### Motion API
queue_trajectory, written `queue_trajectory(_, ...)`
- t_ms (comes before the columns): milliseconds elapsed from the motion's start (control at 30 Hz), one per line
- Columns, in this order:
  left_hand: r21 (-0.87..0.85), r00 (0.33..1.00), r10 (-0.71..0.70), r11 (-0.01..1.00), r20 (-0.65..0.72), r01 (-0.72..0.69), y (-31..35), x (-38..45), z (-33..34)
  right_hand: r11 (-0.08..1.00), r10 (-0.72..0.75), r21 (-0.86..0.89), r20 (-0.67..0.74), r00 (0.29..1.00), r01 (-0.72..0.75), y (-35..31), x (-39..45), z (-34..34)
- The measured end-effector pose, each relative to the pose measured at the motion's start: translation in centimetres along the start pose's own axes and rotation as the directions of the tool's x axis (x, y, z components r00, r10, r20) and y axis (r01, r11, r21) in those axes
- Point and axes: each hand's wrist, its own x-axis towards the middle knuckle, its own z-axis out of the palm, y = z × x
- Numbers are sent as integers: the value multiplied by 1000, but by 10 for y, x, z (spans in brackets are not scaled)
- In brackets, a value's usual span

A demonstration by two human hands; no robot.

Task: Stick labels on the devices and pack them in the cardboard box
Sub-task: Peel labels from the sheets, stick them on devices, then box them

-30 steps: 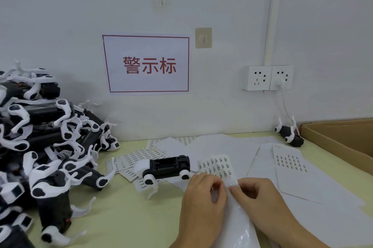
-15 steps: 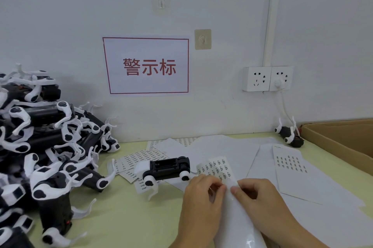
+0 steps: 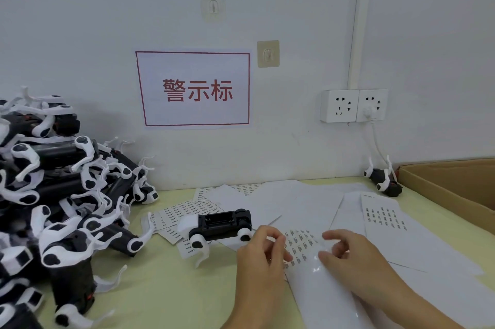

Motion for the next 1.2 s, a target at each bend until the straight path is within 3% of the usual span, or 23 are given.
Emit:
queue_trajectory(100,-28,1000,-5,1000,15,5,0,0,1,990,-76,-123,-71,995,67,-2,-2,0)
queue_trajectory(200,-21,1000,13,1000,3,-13,-2,1,1,984,-170,-74,-92,981,163,-4,-4,3)
queue_trajectory(400,29,997,72,997,30,-73,0,-2,1,981,-177,82,3,984,176,-10,-7,9)
queue_trajectory(700,69,989,123,989,86,-129,-2,-1,2,967,-156,201,-31,987,159,-12,-10,11)
queue_trajectory(1200,49,975,157,985,154,-167,-3,-3,5,953,-257,146,-69,964,265,-5,-8,16)
